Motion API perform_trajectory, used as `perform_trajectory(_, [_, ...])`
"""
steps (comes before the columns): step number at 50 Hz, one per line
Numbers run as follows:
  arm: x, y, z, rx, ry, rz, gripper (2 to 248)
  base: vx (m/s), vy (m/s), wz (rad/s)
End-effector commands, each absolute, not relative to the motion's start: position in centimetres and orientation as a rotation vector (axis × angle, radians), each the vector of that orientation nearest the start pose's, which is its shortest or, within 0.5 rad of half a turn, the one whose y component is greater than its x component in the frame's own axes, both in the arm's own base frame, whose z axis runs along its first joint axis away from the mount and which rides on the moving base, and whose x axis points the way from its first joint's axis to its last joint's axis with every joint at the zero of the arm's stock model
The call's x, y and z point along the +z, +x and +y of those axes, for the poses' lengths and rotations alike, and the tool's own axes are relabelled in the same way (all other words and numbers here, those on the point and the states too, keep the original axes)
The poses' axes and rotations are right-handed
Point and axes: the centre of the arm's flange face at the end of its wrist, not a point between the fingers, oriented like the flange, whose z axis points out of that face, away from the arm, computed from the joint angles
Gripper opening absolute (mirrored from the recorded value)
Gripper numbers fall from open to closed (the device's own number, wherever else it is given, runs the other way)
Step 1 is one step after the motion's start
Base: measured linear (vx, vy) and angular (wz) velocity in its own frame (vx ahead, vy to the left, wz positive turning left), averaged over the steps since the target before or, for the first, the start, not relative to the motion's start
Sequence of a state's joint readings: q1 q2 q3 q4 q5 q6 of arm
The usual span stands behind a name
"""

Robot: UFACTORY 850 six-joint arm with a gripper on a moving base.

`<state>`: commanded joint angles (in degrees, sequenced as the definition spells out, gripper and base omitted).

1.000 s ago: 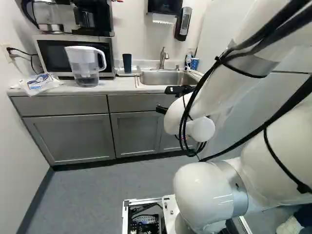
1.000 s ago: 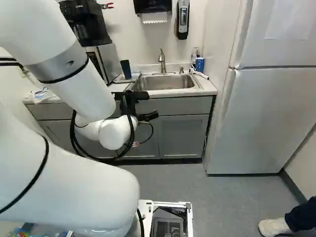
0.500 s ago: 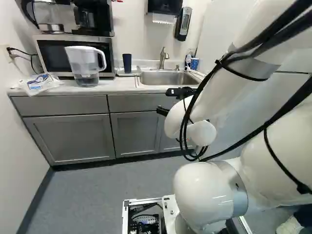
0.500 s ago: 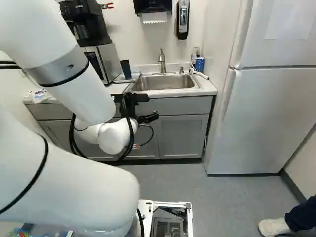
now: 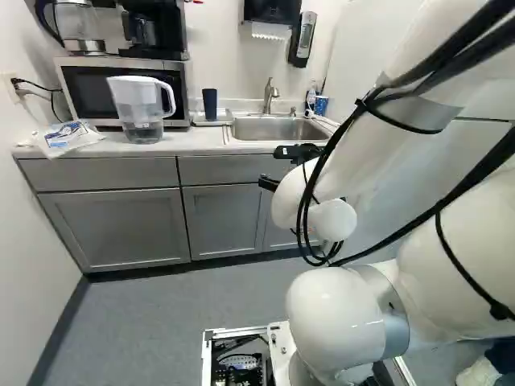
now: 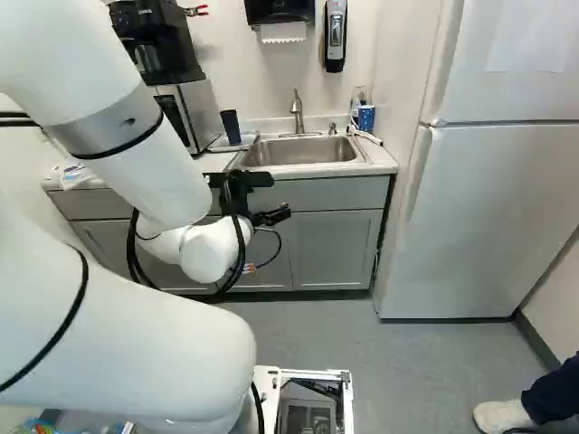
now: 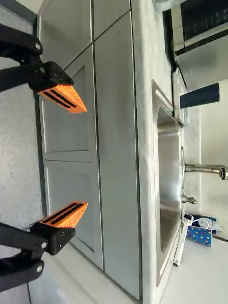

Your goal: Rinse the cup and place it in the tray

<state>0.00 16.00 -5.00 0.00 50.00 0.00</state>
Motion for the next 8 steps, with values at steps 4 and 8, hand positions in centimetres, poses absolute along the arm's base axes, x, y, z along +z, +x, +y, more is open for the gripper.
perform_trajectory(4, [36.56, 27.03, 0.00, -1.824, -2.558, 0.000, 247, 0.000, 0.000, 0.000])
perform_trajectory(8, [36.56, 27.03, 0.00, -1.824, -2.558, 0.000, 247, 0.000, 0.000, 0.000])
